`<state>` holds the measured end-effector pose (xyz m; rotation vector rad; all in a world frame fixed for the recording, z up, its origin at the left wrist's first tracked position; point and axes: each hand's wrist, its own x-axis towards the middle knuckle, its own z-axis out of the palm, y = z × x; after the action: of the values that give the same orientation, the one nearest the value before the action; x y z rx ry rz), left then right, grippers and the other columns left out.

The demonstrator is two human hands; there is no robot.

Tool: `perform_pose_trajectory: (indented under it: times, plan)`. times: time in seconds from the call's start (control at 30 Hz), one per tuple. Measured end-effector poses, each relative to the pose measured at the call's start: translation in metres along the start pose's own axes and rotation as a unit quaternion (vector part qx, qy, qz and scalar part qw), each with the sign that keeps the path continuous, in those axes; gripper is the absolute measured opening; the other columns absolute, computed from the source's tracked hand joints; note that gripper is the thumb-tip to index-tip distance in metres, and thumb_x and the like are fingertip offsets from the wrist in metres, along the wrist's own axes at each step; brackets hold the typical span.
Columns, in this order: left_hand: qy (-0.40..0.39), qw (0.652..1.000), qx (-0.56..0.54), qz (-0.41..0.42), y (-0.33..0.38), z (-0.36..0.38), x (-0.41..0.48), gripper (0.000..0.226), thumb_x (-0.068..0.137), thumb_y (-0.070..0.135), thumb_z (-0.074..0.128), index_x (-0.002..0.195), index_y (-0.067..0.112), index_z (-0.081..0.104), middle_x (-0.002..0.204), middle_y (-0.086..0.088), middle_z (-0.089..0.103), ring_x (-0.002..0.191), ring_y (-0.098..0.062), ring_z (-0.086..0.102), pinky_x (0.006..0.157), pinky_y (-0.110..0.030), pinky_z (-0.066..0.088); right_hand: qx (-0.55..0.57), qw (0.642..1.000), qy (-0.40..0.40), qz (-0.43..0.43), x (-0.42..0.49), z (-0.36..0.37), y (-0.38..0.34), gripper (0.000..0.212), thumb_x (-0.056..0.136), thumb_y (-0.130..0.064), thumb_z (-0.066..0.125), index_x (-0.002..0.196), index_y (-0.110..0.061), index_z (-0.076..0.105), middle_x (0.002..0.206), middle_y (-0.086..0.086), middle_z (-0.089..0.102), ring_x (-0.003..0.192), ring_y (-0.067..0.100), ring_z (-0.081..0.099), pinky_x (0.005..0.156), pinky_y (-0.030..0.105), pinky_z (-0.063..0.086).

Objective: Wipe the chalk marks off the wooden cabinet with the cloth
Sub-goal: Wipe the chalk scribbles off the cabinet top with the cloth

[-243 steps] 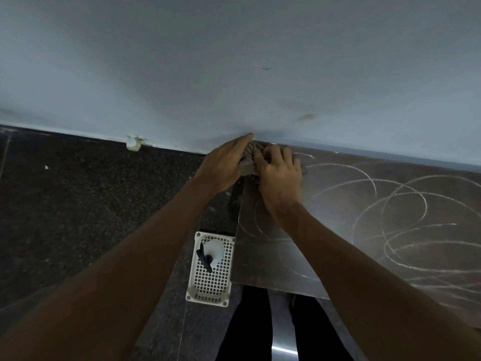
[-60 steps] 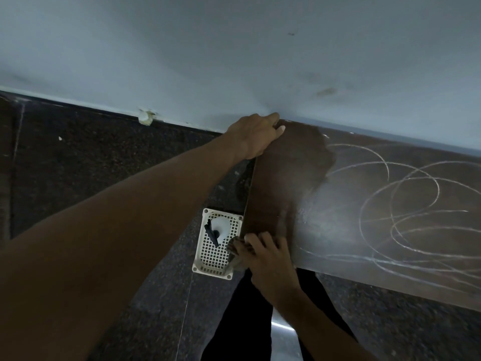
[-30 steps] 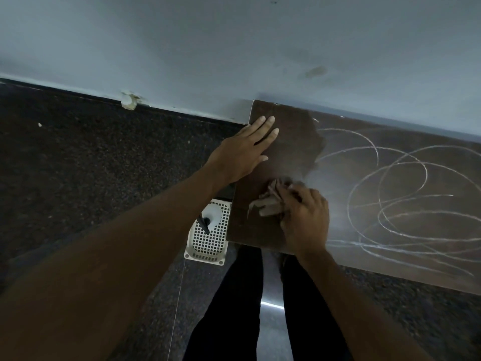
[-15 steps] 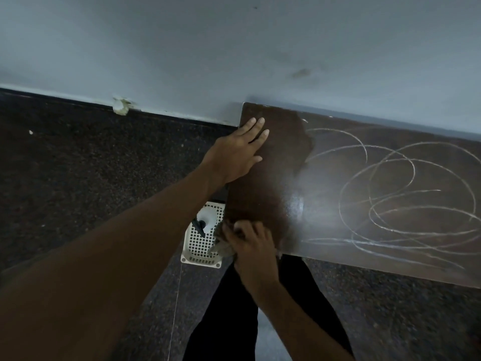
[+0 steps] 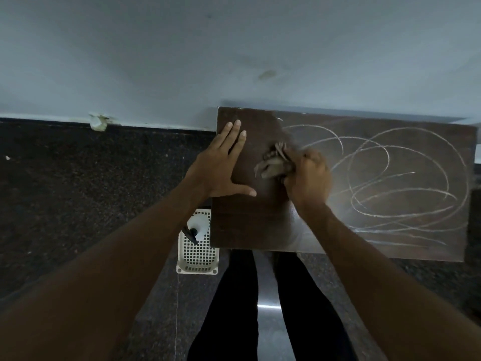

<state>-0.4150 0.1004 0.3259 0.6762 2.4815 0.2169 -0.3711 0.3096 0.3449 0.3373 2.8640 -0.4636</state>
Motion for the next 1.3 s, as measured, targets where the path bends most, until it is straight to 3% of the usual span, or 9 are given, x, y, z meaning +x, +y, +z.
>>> perform_pose_trajectory:
  times: [0.07, 0.2, 0.37, 0.57, 0.8, 0.87, 0.97, 1.03, 1.3]
  plan:
    - [-0.021, 0.999, 0.034, 0.007, -0.001, -0.002, -0.001, 0.156, 0.055, 0.101, 0.050, 0.163, 0.005, -0.009, 0.170, -0.016, -0.020, 0.159, -0.030, -0.016, 0.125, -0.047, 0.018, 0.009, 1.000, 0.013, 0.016, 0.024, 0.000, -0.008, 0.059, 0.077, 0.000, 0.069, 0.131, -0.025, 0.064, 0.113, 0.012, 0.063, 0.103, 0.035, 0.058, 0.078, 0.041, 0.051]
    - [-0.040, 0.995, 0.093, 0.010, 0.004, -0.003, -0.001, 0.172, 0.045, 0.096, 0.067, 0.160, -0.001, -0.015, 0.167, -0.025, -0.022, 0.157, -0.038, -0.018, 0.128, -0.048, 0.004, 0.004, 1.000, 0.009, -0.002, 0.025, 0.000, -0.009, 0.057, 0.085, -0.004, 0.067, 0.137, -0.026, 0.059, 0.118, 0.010, 0.060, 0.110, 0.031, 0.055, 0.080, 0.039, 0.050]
    - [-0.038, 0.991, 0.125, -0.007, 0.010, -0.002, 0.000, 0.174, 0.043, 0.093, 0.069, 0.158, -0.005, -0.016, 0.165, -0.030, -0.023, 0.156, -0.043, -0.016, 0.130, -0.052, 0.010, 0.011, 0.998, -0.014, -0.059, -0.059, 0.014, 0.019, 0.061, 0.071, -0.003, 0.075, 0.129, -0.018, 0.065, 0.112, 0.012, 0.062, 0.100, 0.033, 0.055, 0.068, 0.038, 0.052]
    - [-0.056, 0.984, 0.167, -0.016, 0.017, -0.004, 0.002, 0.174, 0.045, 0.094, 0.067, 0.156, -0.010, -0.018, 0.163, -0.034, -0.023, 0.156, -0.047, -0.015, 0.130, -0.052, 0.005, -0.025, 0.994, -0.041, -0.097, -0.150, 0.032, 0.065, 0.058, 0.062, -0.006, 0.079, 0.118, -0.019, 0.072, 0.101, 0.007, 0.064, 0.081, 0.030, 0.055, 0.053, 0.035, 0.051]
    - [-0.068, 0.981, 0.177, -0.037, 0.023, -0.006, 0.004, 0.173, 0.046, 0.089, 0.071, 0.154, -0.011, -0.021, 0.162, -0.035, -0.024, 0.155, -0.048, -0.015, 0.130, -0.052, 0.006, -0.062, 0.993, -0.046, -0.084, -0.082, 0.010, 0.045, 0.068, 0.054, -0.011, 0.084, 0.119, -0.024, 0.072, 0.104, 0.009, 0.063, 0.084, 0.035, 0.057, 0.055, 0.035, 0.050]
    - [-0.066, 0.981, 0.179, -0.041, 0.023, -0.006, 0.003, 0.173, 0.045, 0.088, 0.072, 0.154, -0.010, -0.020, 0.163, -0.035, -0.023, 0.156, -0.048, -0.014, 0.130, -0.051, 0.007, -0.055, 0.997, -0.031, -0.050, -0.048, 0.005, 0.032, 0.064, 0.061, -0.011, 0.084, 0.122, -0.022, 0.070, 0.108, 0.010, 0.062, 0.093, 0.036, 0.056, 0.061, 0.037, 0.051]
    - [-0.070, 0.981, 0.175, -0.046, 0.026, -0.008, 0.002, 0.174, 0.044, 0.086, 0.074, 0.154, -0.010, -0.021, 0.163, -0.035, -0.024, 0.155, -0.048, -0.014, 0.130, -0.051, 0.008, -0.035, 0.999, -0.022, 0.000, 0.006, -0.005, 0.013, 0.050, 0.081, -0.011, 0.072, 0.130, -0.013, 0.063, 0.122, 0.011, 0.058, 0.114, 0.034, 0.049, 0.083, 0.044, 0.053]
    - [-0.074, 0.982, 0.166, -0.050, 0.026, -0.008, 0.003, 0.175, 0.043, 0.083, 0.076, 0.154, -0.010, -0.021, 0.163, -0.034, -0.024, 0.155, -0.047, -0.015, 0.130, -0.051, 0.008, -0.029, 0.999, -0.005, 0.021, 0.038, -0.011, 0.006, 0.045, 0.086, -0.011, 0.068, 0.131, -0.015, 0.061, 0.122, 0.011, 0.056, 0.118, 0.033, 0.046, 0.083, 0.040, 0.049]
    - [-0.069, 0.990, 0.119, -0.038, 0.024, -0.014, -0.001, 0.171, 0.045, 0.078, 0.083, 0.158, -0.005, -0.015, 0.166, -0.028, -0.022, 0.157, -0.041, -0.015, 0.129, -0.047, 0.000, -0.020, 0.997, 0.023, -0.072, 0.012, 0.002, 0.012, 0.050, 0.085, -0.004, 0.067, 0.133, -0.015, 0.062, 0.110, 0.013, 0.056, 0.106, 0.034, 0.049, 0.077, 0.041, 0.050]
